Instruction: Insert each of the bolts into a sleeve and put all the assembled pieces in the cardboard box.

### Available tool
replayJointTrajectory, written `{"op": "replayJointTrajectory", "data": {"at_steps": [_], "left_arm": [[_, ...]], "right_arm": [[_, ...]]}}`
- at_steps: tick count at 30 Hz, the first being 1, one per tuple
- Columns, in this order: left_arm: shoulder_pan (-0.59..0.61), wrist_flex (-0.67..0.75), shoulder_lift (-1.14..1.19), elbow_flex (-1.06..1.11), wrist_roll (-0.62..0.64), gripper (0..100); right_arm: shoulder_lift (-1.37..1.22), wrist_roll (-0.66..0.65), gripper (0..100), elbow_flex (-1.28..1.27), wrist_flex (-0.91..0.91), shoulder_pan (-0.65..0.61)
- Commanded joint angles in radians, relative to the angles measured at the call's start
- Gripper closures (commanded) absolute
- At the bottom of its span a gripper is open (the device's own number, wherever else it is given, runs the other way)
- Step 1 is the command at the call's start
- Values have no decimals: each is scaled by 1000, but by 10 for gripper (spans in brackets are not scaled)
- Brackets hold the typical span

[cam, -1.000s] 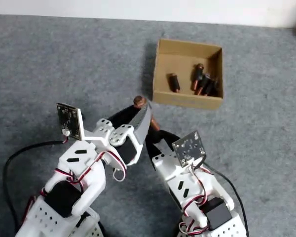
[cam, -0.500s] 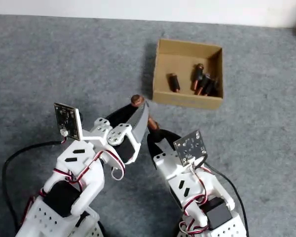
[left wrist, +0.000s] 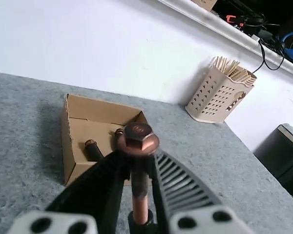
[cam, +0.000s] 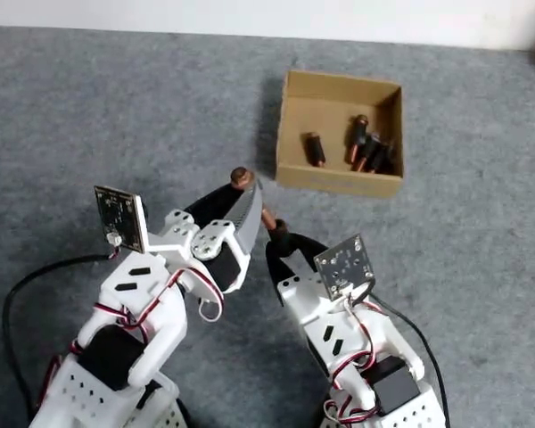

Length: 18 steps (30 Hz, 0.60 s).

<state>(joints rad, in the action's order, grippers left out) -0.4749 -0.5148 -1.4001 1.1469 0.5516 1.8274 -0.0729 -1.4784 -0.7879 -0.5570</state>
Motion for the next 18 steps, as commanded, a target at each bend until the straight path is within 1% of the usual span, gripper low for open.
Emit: {"op": "replayJointTrajectory", "data": {"at_steps": [1, 4, 6, 10, 16, 18], "left_arm": [[-24, 9, -10, 7, 0, 995], [-65, 6, -10, 8, -2, 995], [-94, 5, -10, 12, -3, 995], [-105, 12, -10, 38, -5, 995], [-107, 11, -10, 39, -3, 995], [-108, 11, -8, 39, 0, 994]], "right_arm": [[12, 0, 993, 15, 22, -15], [12, -3, 993, 16, 22, -35], [12, -34, 993, 16, 24, -42], [12, -46, 993, 15, 22, -79], [12, -46, 993, 15, 25, -73], [12, -41, 993, 15, 25, -36]]}}
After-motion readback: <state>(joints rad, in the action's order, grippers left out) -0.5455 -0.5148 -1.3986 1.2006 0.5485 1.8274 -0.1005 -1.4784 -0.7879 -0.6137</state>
